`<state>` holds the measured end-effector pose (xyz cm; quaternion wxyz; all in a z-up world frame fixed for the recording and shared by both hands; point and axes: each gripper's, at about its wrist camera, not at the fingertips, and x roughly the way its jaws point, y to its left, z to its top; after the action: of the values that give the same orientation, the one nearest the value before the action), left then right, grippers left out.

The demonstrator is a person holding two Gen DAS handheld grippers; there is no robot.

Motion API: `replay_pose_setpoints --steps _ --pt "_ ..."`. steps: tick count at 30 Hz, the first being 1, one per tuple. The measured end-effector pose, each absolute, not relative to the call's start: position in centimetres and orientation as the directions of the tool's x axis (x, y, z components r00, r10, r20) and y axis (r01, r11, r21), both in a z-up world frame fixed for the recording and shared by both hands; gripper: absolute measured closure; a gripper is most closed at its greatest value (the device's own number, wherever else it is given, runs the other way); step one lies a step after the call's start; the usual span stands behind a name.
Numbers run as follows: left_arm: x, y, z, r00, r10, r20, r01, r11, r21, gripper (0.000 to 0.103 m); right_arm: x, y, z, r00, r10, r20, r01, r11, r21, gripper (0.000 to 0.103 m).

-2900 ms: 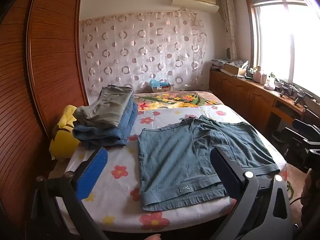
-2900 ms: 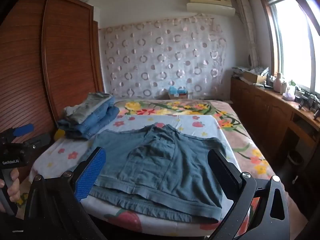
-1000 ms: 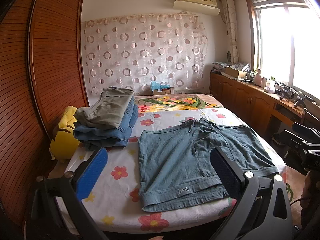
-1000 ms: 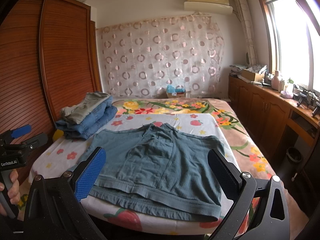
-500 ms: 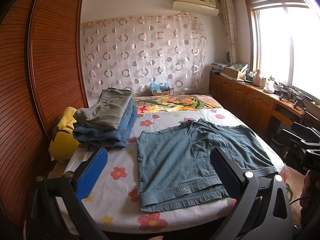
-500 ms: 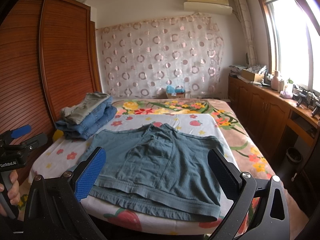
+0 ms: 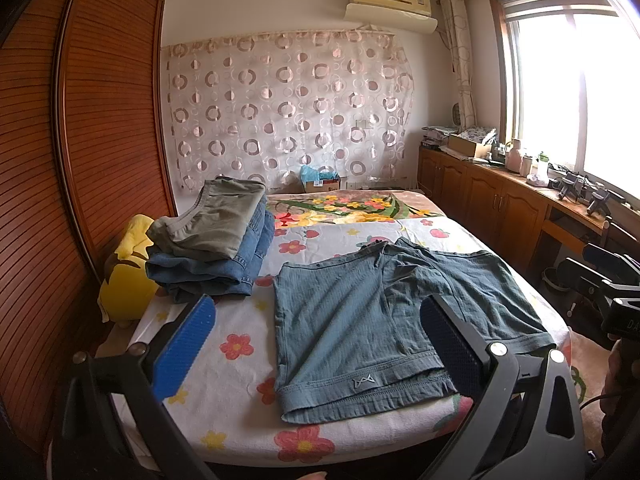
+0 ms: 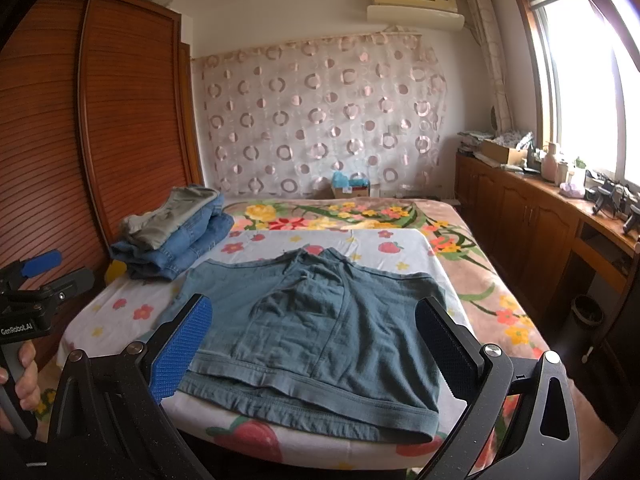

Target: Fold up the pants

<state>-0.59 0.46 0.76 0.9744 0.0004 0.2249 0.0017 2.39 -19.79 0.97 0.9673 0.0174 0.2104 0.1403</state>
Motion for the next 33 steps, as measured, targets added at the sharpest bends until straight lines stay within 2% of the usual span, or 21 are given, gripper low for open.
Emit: replay_pose_setpoints --steps 11,33 --pt "0.2 -0.9 0.6 0.884 -0.018 -0.467 0.018 1.000 -0.003 0.000 2.6 -21.0 -0.2 0.865 0.273 -0.421 -0.267 0.961 0.074 0.000" --pt "3.3 -1.2 -6.8 0.768 -0.133 -0.627 0.132 0.990 -0.048 0.000 5.1 -23.9 -5.2 0.793 0.262 -0.549 -0.267 0.961 0.073 0.000"
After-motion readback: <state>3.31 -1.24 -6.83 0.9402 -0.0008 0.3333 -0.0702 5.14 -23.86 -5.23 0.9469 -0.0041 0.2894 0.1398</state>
